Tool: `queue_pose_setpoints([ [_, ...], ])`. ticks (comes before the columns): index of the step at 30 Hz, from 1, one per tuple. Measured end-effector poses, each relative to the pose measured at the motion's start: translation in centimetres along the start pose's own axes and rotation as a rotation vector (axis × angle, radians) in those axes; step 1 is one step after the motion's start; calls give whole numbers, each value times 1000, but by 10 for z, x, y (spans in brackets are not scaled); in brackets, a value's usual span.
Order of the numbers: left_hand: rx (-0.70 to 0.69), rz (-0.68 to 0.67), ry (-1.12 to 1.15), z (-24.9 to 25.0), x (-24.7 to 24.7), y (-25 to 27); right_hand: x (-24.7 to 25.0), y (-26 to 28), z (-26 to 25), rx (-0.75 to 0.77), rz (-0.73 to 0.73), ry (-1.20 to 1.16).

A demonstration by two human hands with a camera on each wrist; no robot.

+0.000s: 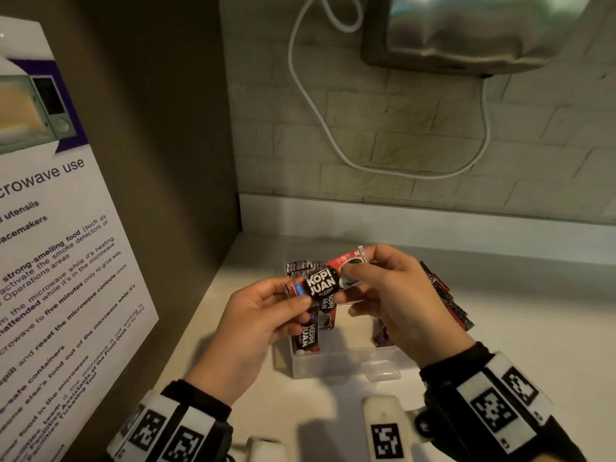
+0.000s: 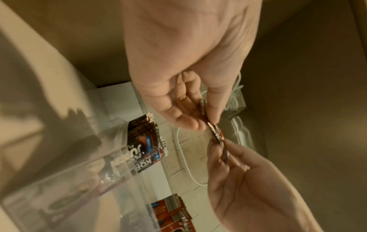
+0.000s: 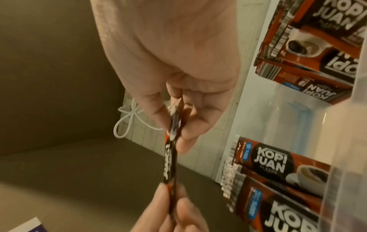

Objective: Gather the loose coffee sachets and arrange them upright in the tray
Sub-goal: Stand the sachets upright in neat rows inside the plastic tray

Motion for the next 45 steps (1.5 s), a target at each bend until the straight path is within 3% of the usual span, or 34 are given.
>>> queue_pose_setpoints([
  [4,-45,105,176,4,4,-2,16,6,0,-26,-65,209],
  [9,-161,161,71,3,5,-8,22,12,9,-105,-203,456],
  [14,-233,54,-34,6,-10,-7,9,15,13,-60,-330,733],
  [17,-258,-4,-94,12,-17,-4,1,16,8,-17,-325,693],
  [19,-263,21,-80,13,-16,-3,2,13,6,20,-235,590],
  [21,-239,111,-86,8,-9,-6,11,3,9,30,-87,529],
  [24,-89,221,-76,-9,1,-10,20,-14,22,-21,44,545],
  [29,179,122,-1,-33,-8,-6,21,-38,56,-162,90,612],
  [36,233,-3,109,-50,-19,-5,18,-52,74,-226,105,742],
  [45,249,-6,133,-54,-22,-6,13,-57,76,-198,131,742],
])
Point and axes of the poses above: each hand's wrist, its own y-axis away from the middle knuckle, its own x-axis out of the back of the hand, z = x × y, the point moved 3 cm from there along -y, towards the middle knuckle, and after that the axes turned 2 degrees about -z, right-handed, at the moved point
